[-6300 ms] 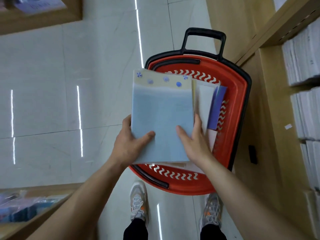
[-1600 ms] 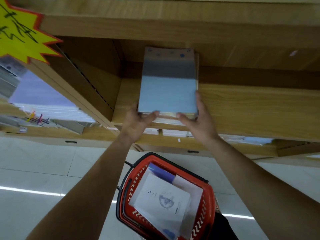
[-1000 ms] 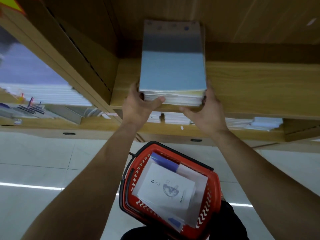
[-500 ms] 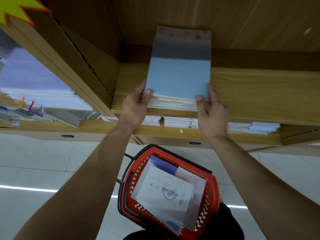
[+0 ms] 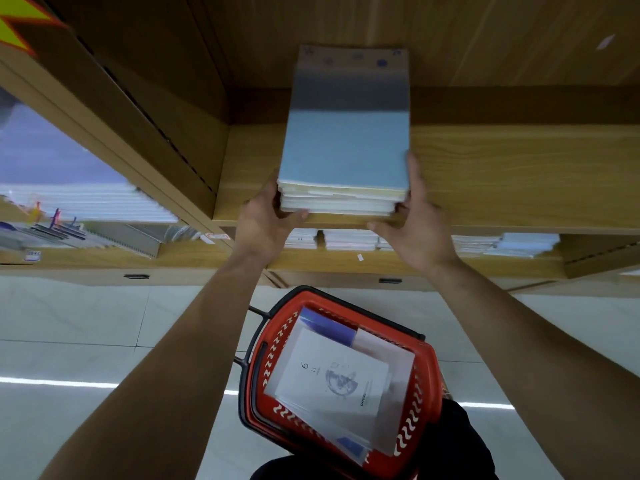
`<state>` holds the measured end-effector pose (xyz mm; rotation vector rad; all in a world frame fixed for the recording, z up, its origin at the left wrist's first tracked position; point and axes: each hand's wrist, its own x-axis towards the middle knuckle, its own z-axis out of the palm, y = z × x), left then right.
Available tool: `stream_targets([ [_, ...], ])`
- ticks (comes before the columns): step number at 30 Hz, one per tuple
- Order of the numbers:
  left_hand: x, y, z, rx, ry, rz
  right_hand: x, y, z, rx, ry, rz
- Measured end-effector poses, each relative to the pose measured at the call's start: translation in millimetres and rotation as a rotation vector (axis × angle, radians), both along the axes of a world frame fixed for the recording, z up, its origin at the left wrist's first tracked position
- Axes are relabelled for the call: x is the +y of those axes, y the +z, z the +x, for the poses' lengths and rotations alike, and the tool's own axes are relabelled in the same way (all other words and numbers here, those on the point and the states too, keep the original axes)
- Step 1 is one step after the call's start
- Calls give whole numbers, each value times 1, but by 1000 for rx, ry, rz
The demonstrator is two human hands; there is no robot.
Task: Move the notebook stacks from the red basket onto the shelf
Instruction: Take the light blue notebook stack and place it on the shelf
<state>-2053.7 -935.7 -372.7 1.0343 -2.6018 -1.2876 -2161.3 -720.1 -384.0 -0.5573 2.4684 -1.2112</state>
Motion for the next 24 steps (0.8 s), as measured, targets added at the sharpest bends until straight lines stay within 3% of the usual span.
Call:
stream_targets([
  [7,-1,-7,-11,-11,94,-309,-9,-8,-3,169,-138,63],
  [10,2,-4,-15,32,106,-328,-16,-9,-1,173,-178,25],
  [13,2,1,-10,-13,31,-221,-12,-5,0,52,-125,-57],
  [16,4,7,-1,2,-15,62,-9,6,4,-66,-85,-175],
  [21,16,29,-11,156,191,381,-40,32,-29,-127,-222,-294],
  [24,20,32,-23,99,221,335,-55,29,-37,-105,-190,-231],
])
